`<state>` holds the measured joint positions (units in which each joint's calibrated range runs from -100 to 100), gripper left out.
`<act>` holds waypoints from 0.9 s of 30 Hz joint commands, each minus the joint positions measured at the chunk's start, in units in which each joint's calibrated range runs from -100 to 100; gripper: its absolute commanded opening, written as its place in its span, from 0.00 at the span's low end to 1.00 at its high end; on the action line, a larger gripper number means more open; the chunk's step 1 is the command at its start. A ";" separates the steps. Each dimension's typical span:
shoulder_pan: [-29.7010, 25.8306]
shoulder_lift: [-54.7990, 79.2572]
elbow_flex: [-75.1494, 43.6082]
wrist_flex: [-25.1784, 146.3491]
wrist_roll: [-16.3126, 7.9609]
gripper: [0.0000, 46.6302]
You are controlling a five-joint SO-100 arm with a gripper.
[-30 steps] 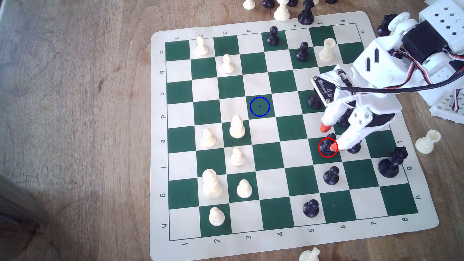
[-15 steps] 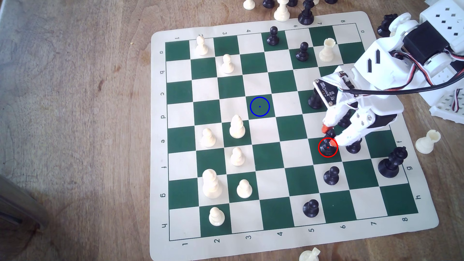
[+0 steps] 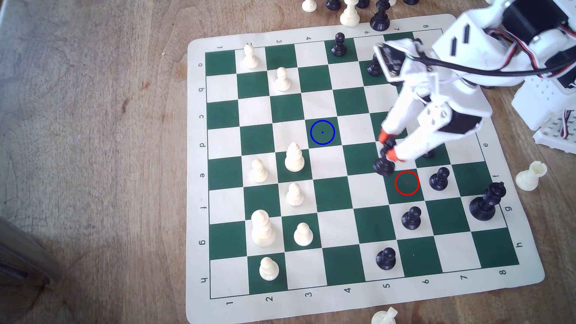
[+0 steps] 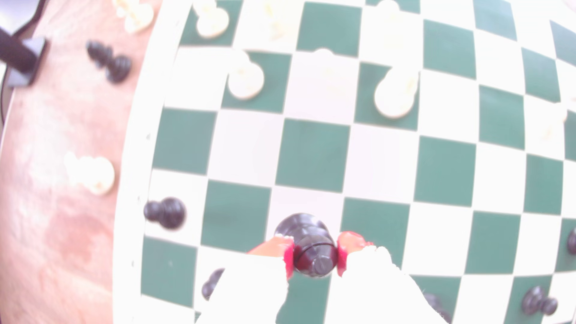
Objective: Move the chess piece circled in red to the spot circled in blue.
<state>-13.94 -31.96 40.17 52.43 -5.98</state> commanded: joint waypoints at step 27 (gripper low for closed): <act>13.04 28.40 -19.59 -6.81 4.15 0.02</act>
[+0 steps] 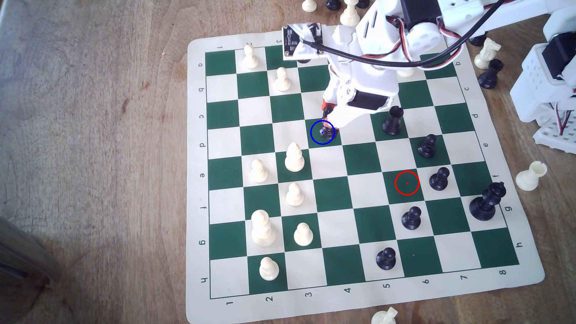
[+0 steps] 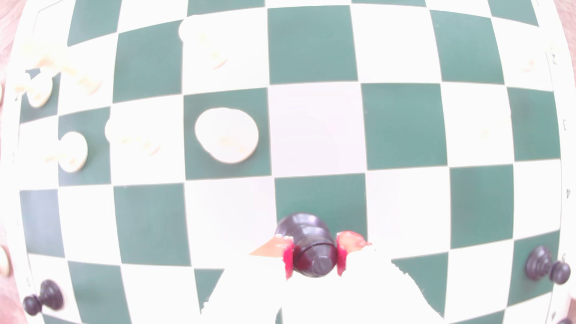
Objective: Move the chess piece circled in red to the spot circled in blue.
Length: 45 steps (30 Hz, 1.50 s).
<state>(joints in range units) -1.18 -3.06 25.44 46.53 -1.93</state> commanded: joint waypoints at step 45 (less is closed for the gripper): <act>1.22 1.28 1.49 -5.91 2.98 0.39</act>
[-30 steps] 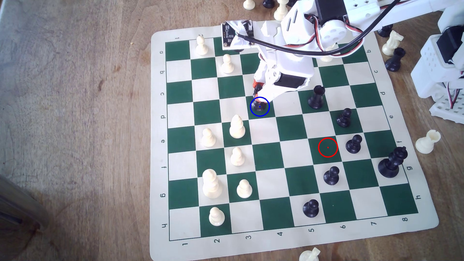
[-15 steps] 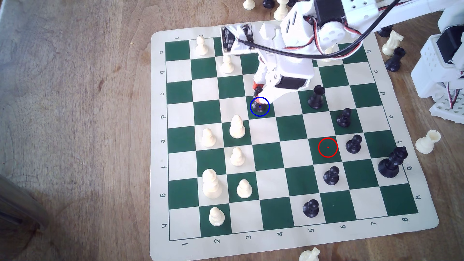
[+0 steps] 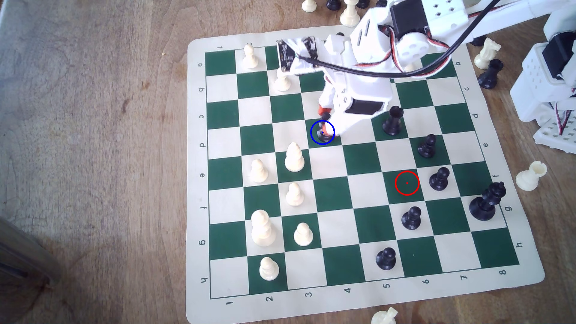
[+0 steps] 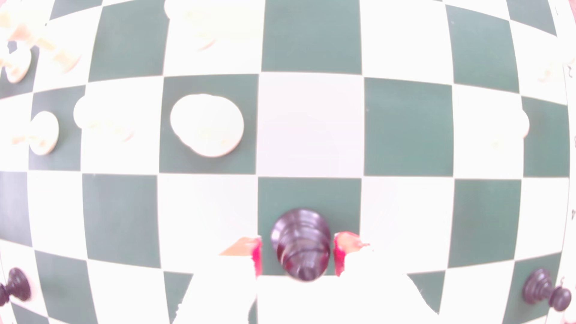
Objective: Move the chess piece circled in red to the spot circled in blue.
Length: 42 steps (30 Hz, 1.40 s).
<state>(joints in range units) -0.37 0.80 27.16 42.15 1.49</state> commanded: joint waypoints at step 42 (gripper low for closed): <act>3.15 -75.50 62.23 -43.22 -1.56 0.00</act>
<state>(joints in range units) 1.99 -65.14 83.73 11.31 -0.22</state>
